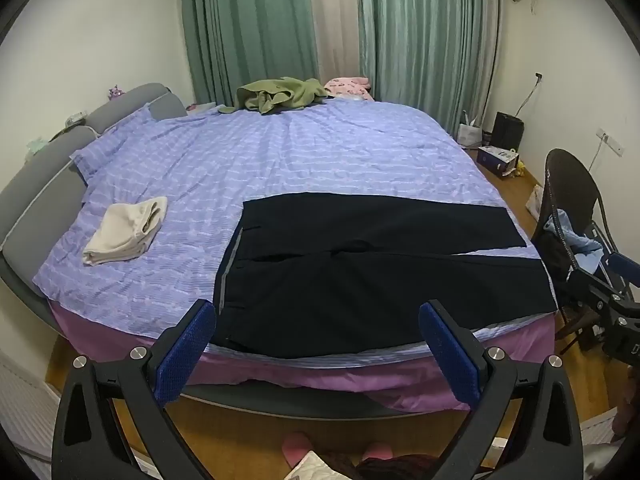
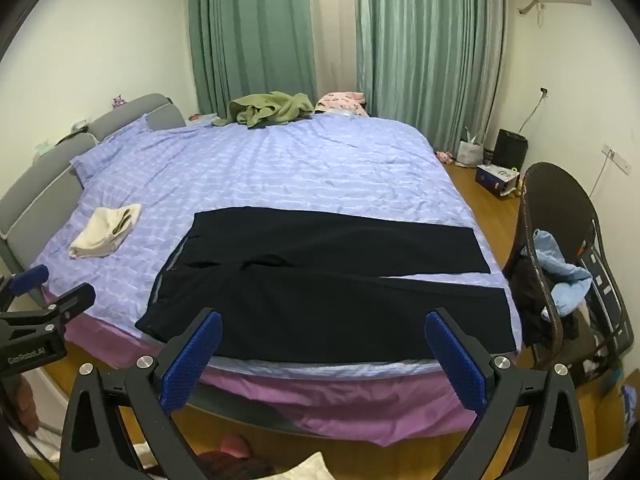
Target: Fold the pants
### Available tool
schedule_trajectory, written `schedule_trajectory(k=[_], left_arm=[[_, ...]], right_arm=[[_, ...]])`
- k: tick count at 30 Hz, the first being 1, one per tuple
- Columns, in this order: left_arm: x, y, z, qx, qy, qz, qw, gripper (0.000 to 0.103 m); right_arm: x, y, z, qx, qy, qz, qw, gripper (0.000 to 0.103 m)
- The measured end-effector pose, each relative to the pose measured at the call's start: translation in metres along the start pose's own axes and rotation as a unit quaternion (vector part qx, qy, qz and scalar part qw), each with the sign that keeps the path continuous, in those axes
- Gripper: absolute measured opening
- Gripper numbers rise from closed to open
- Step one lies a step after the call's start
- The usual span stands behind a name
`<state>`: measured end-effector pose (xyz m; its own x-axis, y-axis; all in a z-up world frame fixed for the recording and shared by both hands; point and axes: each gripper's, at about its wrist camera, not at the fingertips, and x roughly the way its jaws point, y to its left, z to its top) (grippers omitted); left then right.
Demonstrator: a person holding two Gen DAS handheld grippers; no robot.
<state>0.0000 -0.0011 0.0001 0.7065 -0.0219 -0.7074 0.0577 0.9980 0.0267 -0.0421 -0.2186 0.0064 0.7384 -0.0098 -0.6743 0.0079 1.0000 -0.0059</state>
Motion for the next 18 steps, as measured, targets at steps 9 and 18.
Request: schedule_trajectory(k=[9,18], left_arm=[[-0.006,-0.002,0.004,0.001,-0.016,-0.006,0.9999,0.103],[-0.010,-0.007,0.006,0.005,-0.022,-0.001,0.9997,0.103]], right_arm=[[-0.002,0.002,0.001,-0.001,-0.003,-0.002,1.000,0.103],[0.000,0.007,0.001,0.001,-0.003,-0.001,1.000,0.103]])
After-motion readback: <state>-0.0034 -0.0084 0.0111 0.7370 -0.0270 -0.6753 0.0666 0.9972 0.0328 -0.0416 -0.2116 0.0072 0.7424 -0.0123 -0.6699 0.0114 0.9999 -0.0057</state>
